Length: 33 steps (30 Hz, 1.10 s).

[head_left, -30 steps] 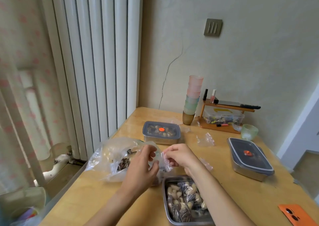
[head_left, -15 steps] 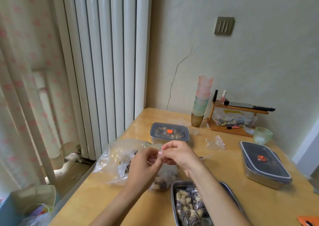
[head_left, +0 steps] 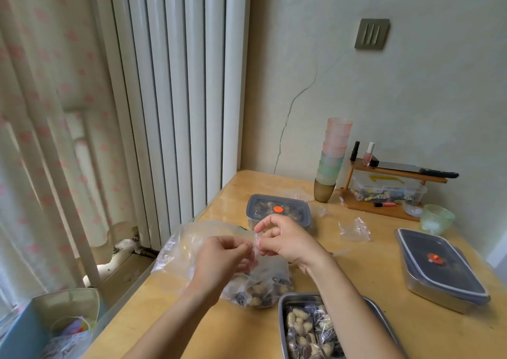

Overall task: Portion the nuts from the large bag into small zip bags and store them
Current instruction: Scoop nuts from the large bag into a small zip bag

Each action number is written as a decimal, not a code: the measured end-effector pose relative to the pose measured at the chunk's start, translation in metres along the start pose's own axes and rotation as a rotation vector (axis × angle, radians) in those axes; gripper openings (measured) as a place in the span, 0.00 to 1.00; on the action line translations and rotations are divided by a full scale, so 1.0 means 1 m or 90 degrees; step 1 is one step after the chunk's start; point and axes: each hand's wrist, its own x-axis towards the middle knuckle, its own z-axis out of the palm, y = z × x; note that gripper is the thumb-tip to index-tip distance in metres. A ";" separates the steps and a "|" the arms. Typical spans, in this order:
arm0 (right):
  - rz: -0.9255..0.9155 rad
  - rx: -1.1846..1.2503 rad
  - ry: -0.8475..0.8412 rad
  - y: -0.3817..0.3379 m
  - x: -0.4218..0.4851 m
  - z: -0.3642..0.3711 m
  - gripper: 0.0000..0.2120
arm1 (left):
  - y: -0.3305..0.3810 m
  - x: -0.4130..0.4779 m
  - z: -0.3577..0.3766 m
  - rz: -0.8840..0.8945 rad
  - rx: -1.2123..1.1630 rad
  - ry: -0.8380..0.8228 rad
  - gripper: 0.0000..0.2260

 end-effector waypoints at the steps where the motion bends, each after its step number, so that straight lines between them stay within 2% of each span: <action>1: 0.004 -0.019 0.011 -0.001 0.001 0.001 0.11 | 0.000 0.000 0.001 0.017 0.035 0.025 0.08; 6: 0.006 -0.041 0.024 0.000 0.004 0.004 0.11 | 0.003 0.001 0.003 0.002 0.028 -0.038 0.04; 8: 0.000 -0.064 0.025 0.000 0.003 0.003 0.11 | 0.002 0.003 0.003 0.013 0.057 -0.006 0.04; 11: -0.023 -0.224 0.057 -0.004 -0.003 0.000 0.11 | 0.002 0.005 0.005 0.041 0.110 0.079 0.03; 15: -0.122 -0.434 0.037 -0.013 -0.012 0.001 0.11 | 0.002 0.008 0.012 0.057 0.144 0.101 0.04; 19: -0.215 -0.519 0.019 -0.024 -0.021 -0.001 0.09 | 0.004 0.011 0.013 0.024 0.098 0.081 0.03; 22: -0.205 -0.573 -0.005 -0.027 -0.025 -0.001 0.11 | 0.001 0.016 0.011 0.033 0.108 0.064 0.05; 26: -0.178 -0.561 -0.076 -0.026 -0.028 -0.003 0.11 | -0.005 0.020 0.006 0.040 0.121 0.063 0.06; 30: -0.276 -0.501 -0.110 -0.021 -0.025 -0.003 0.04 | -0.005 0.023 0.000 0.009 0.115 0.030 0.03; 33: -0.327 -0.416 -0.141 -0.017 -0.021 -0.002 0.04 | -0.003 0.023 -0.004 -0.027 0.086 -0.026 0.02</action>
